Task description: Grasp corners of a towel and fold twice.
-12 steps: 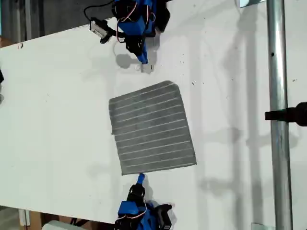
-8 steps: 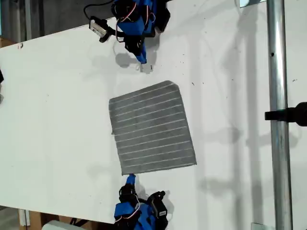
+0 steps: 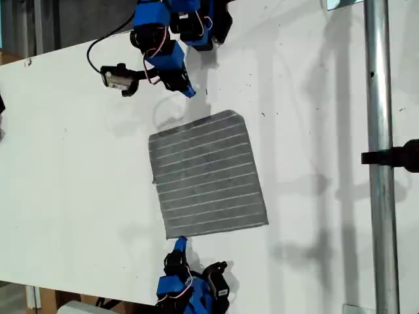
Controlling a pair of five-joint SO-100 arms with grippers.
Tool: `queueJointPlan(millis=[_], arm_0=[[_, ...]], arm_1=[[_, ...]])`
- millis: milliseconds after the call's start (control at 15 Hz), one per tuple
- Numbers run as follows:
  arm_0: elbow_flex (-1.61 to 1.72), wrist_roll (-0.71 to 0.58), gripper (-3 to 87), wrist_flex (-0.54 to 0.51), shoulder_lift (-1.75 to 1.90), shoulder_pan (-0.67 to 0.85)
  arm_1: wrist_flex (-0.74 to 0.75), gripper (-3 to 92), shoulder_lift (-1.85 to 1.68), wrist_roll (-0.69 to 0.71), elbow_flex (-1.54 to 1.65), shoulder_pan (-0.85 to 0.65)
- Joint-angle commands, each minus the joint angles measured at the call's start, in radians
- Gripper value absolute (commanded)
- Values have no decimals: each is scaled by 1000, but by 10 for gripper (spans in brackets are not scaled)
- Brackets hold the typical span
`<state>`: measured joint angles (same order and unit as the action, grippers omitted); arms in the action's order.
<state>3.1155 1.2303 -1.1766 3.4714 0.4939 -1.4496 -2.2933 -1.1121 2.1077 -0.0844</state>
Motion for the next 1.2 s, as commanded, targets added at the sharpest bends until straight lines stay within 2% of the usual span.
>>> queueJointPlan(millis=[0,67,200,533,667,733,867,1133], arm_0=[[0,8,-27,15,6,17],[0,8,-27,15,6,17],[0,8,-27,14,6,17],[0,11,-27,15,6,17],[0,11,-27,15,6,18],[0,11,-27,15,6,18],[0,9,-27,14,6,18],[0,11,-27,11,6,17]], arm_1=[[-86,-2,324,181,-443,141],[-137,-2,462,261,-580,230],[-242,-2,673,308,-772,368],[-224,19,632,308,-759,353],[-222,440,632,308,-767,325],[-216,401,627,328,-772,318],[-204,394,626,333,-710,290],[-28,402,764,333,-503,256]])
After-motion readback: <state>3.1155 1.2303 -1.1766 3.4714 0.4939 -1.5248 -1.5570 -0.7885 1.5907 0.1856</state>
